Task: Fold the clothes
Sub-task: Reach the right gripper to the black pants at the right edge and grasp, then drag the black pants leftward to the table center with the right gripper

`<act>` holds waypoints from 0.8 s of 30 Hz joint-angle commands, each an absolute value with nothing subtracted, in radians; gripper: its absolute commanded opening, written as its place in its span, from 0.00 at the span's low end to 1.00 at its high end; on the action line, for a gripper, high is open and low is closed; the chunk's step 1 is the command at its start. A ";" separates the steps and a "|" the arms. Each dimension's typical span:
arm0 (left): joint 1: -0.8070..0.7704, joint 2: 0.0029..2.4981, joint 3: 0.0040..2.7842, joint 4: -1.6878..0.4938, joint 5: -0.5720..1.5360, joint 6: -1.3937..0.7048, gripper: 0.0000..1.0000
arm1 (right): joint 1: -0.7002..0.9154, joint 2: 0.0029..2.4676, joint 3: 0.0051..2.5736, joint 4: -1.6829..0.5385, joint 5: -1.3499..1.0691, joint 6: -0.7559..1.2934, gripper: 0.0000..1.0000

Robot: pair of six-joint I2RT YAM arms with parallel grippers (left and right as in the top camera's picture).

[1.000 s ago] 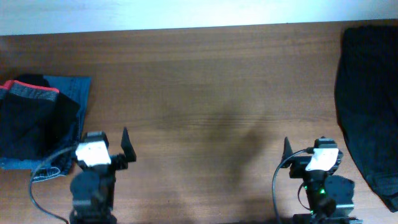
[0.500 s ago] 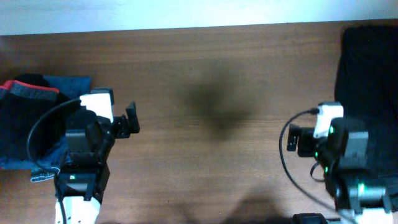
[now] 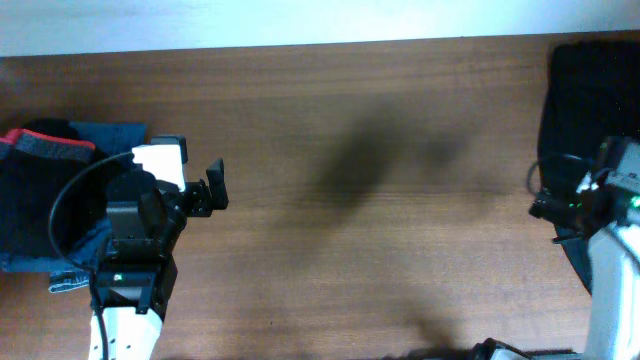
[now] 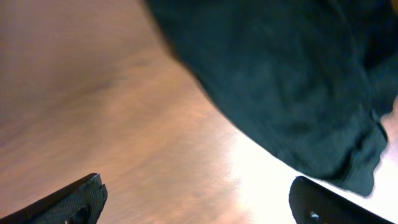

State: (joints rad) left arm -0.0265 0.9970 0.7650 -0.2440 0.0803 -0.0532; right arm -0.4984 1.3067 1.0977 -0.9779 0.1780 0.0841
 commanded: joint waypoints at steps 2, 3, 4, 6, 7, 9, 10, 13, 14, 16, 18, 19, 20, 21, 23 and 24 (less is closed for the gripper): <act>-0.023 1.000 0.789 -0.220 0.101 -0.059 0.99 | -0.576 1.466 1.114 -0.964 0.155 0.019 0.98; -0.023 1.000 0.789 -0.213 0.101 -0.059 0.99 | -0.589 1.520 1.114 -0.945 0.168 0.019 0.99; -0.023 1.000 0.789 -0.210 0.101 -0.059 0.99 | -0.596 1.557 1.114 -0.925 0.178 0.020 0.99; -0.023 1.000 0.789 -0.211 0.102 -0.059 0.99 | -0.603 1.646 1.114 -0.857 0.206 0.038 0.99; -0.023 1.000 0.789 -0.211 0.102 -0.059 0.99 | -0.603 1.670 1.114 -0.836 0.210 0.038 0.99; -0.023 1.000 0.789 -0.210 0.102 -0.059 0.99 | -0.603 1.742 1.114 -0.773 0.223 0.033 0.99; -0.023 1.000 0.789 -0.210 0.102 -0.059 0.99 | -0.603 1.764 1.114 -0.754 0.240 0.034 0.99; -0.023 1.000 0.789 -0.210 0.102 -0.059 0.99 | -0.603 1.814 1.114 -0.694 0.271 0.033 0.99; -0.023 1.000 0.789 -0.211 0.102 -0.059 0.99 | -0.603 1.826 1.114 -0.677 0.271 0.034 0.99; -0.023 1.000 0.789 -0.210 0.102 -0.059 0.99 | -0.603 1.848 1.114 -0.643 0.271 0.034 0.99; -0.023 1.000 0.789 -0.210 0.102 -0.059 0.99 | -0.603 1.861 1.114 -0.606 0.273 0.033 0.99; -0.023 1.000 0.789 -0.211 0.102 -0.059 0.99 | -0.604 1.865 1.114 -0.589 0.276 0.033 0.99; -0.023 1.000 0.789 -0.211 0.102 -0.059 0.99 | -0.604 1.869 1.114 -0.569 0.275 0.033 0.99; -0.023 1.000 0.789 -0.211 0.102 -0.059 0.99 | -0.604 1.872 1.114 -0.555 0.275 0.033 1.00; -0.023 1.000 0.789 -0.211 0.102 -0.059 0.99 | -0.604 1.879 1.114 -0.538 0.275 0.033 0.96; -0.023 1.000 0.789 -0.211 0.102 -0.059 0.99 | -0.604 1.884 1.114 -0.532 0.275 0.033 0.92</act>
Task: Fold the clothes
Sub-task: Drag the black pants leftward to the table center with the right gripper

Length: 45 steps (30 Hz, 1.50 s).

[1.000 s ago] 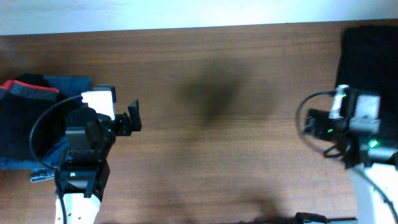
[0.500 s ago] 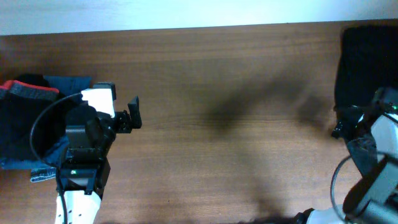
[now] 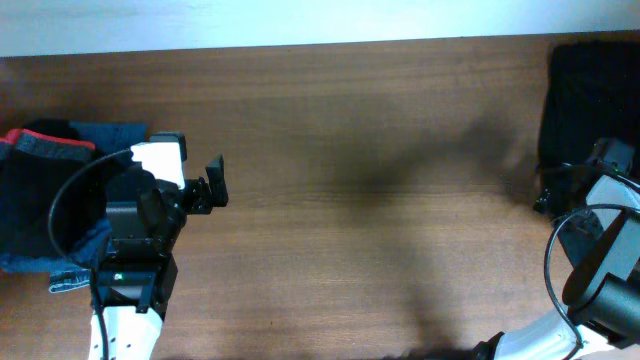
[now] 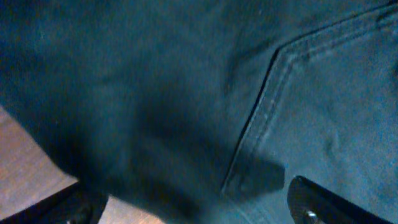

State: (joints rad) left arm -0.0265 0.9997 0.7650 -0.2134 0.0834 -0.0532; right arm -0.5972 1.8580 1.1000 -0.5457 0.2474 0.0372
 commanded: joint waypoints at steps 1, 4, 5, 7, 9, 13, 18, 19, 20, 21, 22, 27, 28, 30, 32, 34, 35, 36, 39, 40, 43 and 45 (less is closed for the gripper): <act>-0.023 1.000 0.789 -0.211 0.102 -0.059 0.99 | -0.604 1.889 1.114 -0.526 0.275 0.034 0.88; -0.023 1.000 0.789 -0.211 0.102 -0.059 0.99 | -0.604 1.911 1.113 -0.523 0.274 0.034 0.72; -0.023 1.000 0.789 -0.211 0.102 -0.059 0.99 | -0.604 1.918 1.113 -0.523 0.274 0.034 0.63; -0.023 1.000 0.789 -0.210 0.102 -0.059 0.99 | -0.604 1.922 1.113 -0.522 0.272 0.034 0.50; -0.023 1.000 0.789 -0.210 0.102 -0.059 0.99 | -0.603 1.921 1.113 -0.515 0.261 0.034 0.40; -0.023 1.000 0.789 -0.210 0.102 -0.059 0.99 | -0.594 1.919 1.133 -0.527 0.079 0.030 0.05; -0.023 1.000 0.789 -0.210 0.101 -0.059 1.00 | -0.490 1.902 1.274 -0.681 -0.133 0.021 0.04; -0.023 1.000 0.789 -0.210 0.101 -0.059 0.99 | -0.455 1.896 1.313 -0.723 -0.145 0.010 0.04; -0.023 1.000 0.789 -0.210 0.101 -0.059 0.99 | -0.422 1.891 1.348 -0.758 -0.150 0.010 0.04; -0.023 1.000 0.789 -0.210 0.101 -0.059 0.99 | -0.382 1.885 1.388 -0.796 -0.153 0.010 0.04; -0.023 1.000 0.789 -0.210 0.101 -0.059 0.99 | -0.345 1.880 1.424 -0.826 -0.155 0.011 0.04; -0.023 1.000 0.789 -0.210 0.101 -0.059 0.99 | -0.138 1.861 1.609 -0.931 -0.211 0.012 0.04; -0.023 1.000 0.789 -0.210 0.101 -0.059 0.99 | -0.093 1.861 1.649 -0.945 -0.221 0.012 0.04; -0.023 1.000 0.789 -0.210 0.101 -0.059 0.99 | -0.012 1.861 1.712 -0.963 -0.233 0.011 0.04; -0.023 1.000 0.789 -0.209 0.101 -0.059 1.00 | 0.088 1.861 1.790 -0.974 -0.182 0.011 0.20; -0.023 1.000 0.789 -0.210 0.101 -0.059 0.99 | 0.125 1.861 1.832 -0.989 -0.094 0.017 0.48; -0.023 1.000 0.789 -0.210 0.101 -0.059 0.99 | 0.133 1.861 1.849 -0.999 -0.051 0.035 0.59; -0.023 1.000 0.789 -0.210 0.101 -0.059 0.99 | 0.133 1.860 1.860 -1.010 -0.018 0.056 0.69; -0.023 1.000 0.789 -0.210 0.102 -0.059 0.99 | 0.099 1.858 1.879 -1.056 0.020 0.087 0.79; -0.023 1.000 0.789 -0.210 0.101 -0.059 0.99 | 0.081 1.858 1.880 -1.070 0.019 0.087 0.81; -0.023 1.000 0.789 -0.204 0.110 -0.059 0.99 | 0.009 1.857 1.880 -1.126 0.020 0.087 0.88; -0.024 1.000 0.789 -0.189 0.150 -0.060 0.99 | -0.049 1.857 1.880 -1.158 0.019 0.087 0.89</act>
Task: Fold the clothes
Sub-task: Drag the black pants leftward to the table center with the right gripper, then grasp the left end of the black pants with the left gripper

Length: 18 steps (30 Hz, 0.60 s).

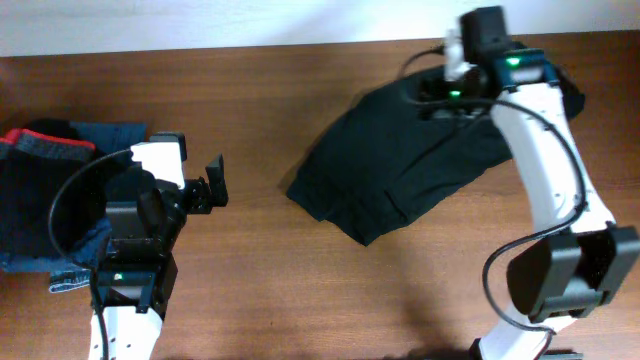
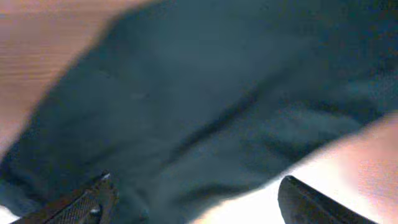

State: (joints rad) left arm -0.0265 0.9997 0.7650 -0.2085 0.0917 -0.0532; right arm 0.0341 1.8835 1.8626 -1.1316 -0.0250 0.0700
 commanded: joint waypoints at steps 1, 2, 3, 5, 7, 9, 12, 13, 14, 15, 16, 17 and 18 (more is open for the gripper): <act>-0.024 1.000 0.789 -0.175 0.184 -0.060 1.00 | -0.079 1.857 1.880 -1.171 0.014 0.087 0.89; -0.024 1.000 0.789 -0.158 0.221 -0.060 0.99 | -0.115 1.857 1.880 -1.186 0.004 0.086 0.90; -0.024 1.000 0.789 -0.141 0.248 -0.060 0.99 | -0.143 1.857 1.880 -1.200 -0.005 0.086 0.90; -0.024 1.000 0.789 -0.096 0.285 -0.062 0.99 | -0.198 1.857 1.880 -1.232 -0.024 0.085 0.91; -0.024 1.005 0.789 -0.038 0.373 -0.083 0.99 | -0.258 1.857 1.880 -1.271 -0.033 0.082 0.92; -0.032 1.025 0.789 0.013 0.471 -0.087 0.99 | -0.302 1.857 1.880 -1.295 -0.033 0.073 0.92; -0.079 1.098 0.789 0.047 0.485 -0.158 0.96 | -0.362 1.857 1.880 -1.319 -0.038 0.064 0.93; -0.101 1.135 0.789 0.049 0.472 -0.184 0.96 | -0.379 1.857 1.880 -1.324 -0.046 0.064 0.93; -0.120 1.168 0.789 0.051 0.468 -0.207 0.96 | -0.391 1.857 1.880 -1.329 -0.052 0.064 0.93; -0.143 1.213 0.789 0.054 0.467 -0.242 0.96 | -0.403 1.857 1.880 -1.335 -0.052 0.064 0.93; -0.166 1.254 0.789 0.061 0.469 -0.283 0.97 | -0.416 1.857 1.880 -1.341 -0.052 0.064 0.93; -0.186 1.297 0.789 0.072 0.469 -0.327 0.97 | -0.422 1.857 1.880 -1.345 -0.054 0.064 0.93; -0.206 1.341 0.789 0.087 0.476 -0.373 0.97 | -0.429 1.857 1.880 -1.348 -0.061 0.064 0.93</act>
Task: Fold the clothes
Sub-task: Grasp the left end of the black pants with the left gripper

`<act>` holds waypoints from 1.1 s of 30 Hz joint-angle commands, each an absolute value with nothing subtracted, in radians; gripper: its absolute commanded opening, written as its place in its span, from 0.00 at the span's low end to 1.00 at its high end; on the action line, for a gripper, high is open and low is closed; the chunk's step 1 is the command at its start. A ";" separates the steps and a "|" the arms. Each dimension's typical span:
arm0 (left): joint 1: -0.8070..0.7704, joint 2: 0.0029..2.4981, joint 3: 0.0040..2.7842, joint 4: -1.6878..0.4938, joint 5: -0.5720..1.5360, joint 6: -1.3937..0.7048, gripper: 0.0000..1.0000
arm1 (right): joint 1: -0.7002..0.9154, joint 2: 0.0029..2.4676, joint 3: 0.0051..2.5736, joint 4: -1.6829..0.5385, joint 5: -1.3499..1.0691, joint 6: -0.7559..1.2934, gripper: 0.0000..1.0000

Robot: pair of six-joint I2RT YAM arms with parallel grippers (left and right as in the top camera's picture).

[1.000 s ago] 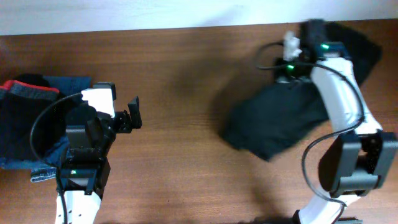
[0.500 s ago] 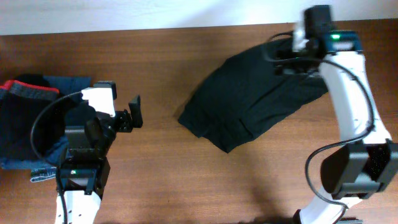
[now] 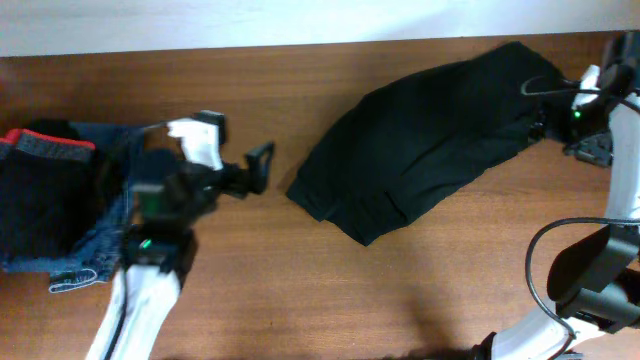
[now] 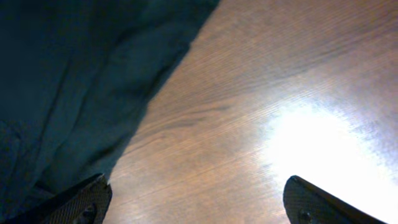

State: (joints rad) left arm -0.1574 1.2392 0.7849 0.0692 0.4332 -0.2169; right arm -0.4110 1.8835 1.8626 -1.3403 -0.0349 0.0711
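Observation:
A black garment (image 3: 430, 140) lies crumpled and spread on the wooden table (image 3: 300, 280), right of centre. Its left end is bunched near the middle. My right arm (image 3: 600, 110) is at the garment's right end. In the right wrist view the right gripper (image 4: 196, 186) is open over bare wood, with the garment's edge (image 4: 74, 93) just left of it. My left gripper (image 3: 255, 165) stands open with nothing in it, left of the garment and apart from it.
A pile of clothes sits at the table's left edge: a black piece with a red band (image 3: 40, 190) on blue denim (image 3: 100, 240). The table's far edge (image 3: 300, 45) meets a pale wall. Bare wood lies in front of the garment.
My right arm has moved from above the garment's back end to its right end, and its open jaws are now over bare wood. The left gripper has moved right, closer to the garment.
The black garment first lay bunched at the table's far right, with my right gripper open beside it, then close over it. Later the garment lay spread right of centre, the right arm above its back end. Now that arm is at its right end and the left gripper is nearer.

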 commanded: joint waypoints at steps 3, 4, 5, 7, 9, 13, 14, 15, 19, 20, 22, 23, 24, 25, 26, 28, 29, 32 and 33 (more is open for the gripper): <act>-0.248 1.456 0.789 0.144 0.484 -0.489 0.97 | -0.439 1.857 1.880 -1.351 -0.079 0.063 0.94; -0.258 1.488 0.789 0.160 0.483 -0.523 0.97 | -0.439 1.857 1.880 -1.351 -0.079 0.063 0.94; -0.266 1.514 0.789 0.173 0.484 -0.549 0.97 | -0.439 1.857 1.880 -1.351 -0.079 0.063 0.93; -0.281 1.568 0.789 0.182 0.482 -0.617 0.97 | -0.438 1.857 1.880 -1.352 -0.085 0.060 0.94; -0.291 1.609 0.789 0.183 0.483 -0.656 0.98 | -0.438 1.857 1.879 -1.352 -0.094 0.060 0.94; -0.299 1.659 0.789 0.181 0.483 -0.698 0.99 | -0.439 1.857 1.879 -1.352 -0.094 0.059 0.94; -0.299 1.664 0.789 0.175 0.482 -0.705 0.99 | -0.439 1.857 1.879 -1.352 -0.094 0.059 0.94; -0.300 1.667 0.789 0.165 0.482 -0.713 0.99 | -0.439 1.857 1.879 -1.352 -0.094 0.060 0.94; -0.305 1.672 0.789 0.099 0.444 -0.741 0.99 | -0.439 1.857 1.879 -1.351 -0.094 0.060 0.94; -0.307 1.673 0.789 0.090 0.427 -0.743 0.99 | -0.439 1.857 1.879 -1.351 -0.094 0.060 0.94; -0.323 1.682 0.789 0.091 0.389 -0.748 0.99 | -0.439 1.857 1.879 -1.353 -0.094 0.060 0.94; -0.327 1.686 0.789 0.096 0.380 -0.748 0.99 | -0.439 1.857 1.879 -1.355 -0.094 0.060 0.94; -0.335 1.694 0.789 0.100 0.365 -0.748 0.99 | -0.439 1.857 1.879 -1.357 -0.094 0.060 0.94; -0.339 1.698 0.789 0.101 0.360 -0.748 0.99 | -0.439 1.857 1.879 -1.357 -0.094 0.060 0.94; -0.345 1.705 0.789 0.101 0.358 -0.748 0.99 | -0.439 1.857 1.879 -1.358 -0.094 0.060 0.94; -0.348 1.721 0.789 0.106 0.358 -0.753 0.99 | -0.439 1.857 1.879 -1.360 -0.094 0.060 0.94; -0.349 1.735 0.789 0.108 0.358 -0.773 0.99 | -0.439 1.857 1.879 -1.362 -0.094 0.060 0.94; -0.349 1.761 0.789 0.138 0.358 -0.796 0.99 | -0.439 1.857 1.879 -1.369 -0.094 0.060 0.94; -0.349 1.768 0.789 0.159 0.359 -0.795 0.99 | -0.439 1.857 1.879 -1.370 -0.094 0.060 0.94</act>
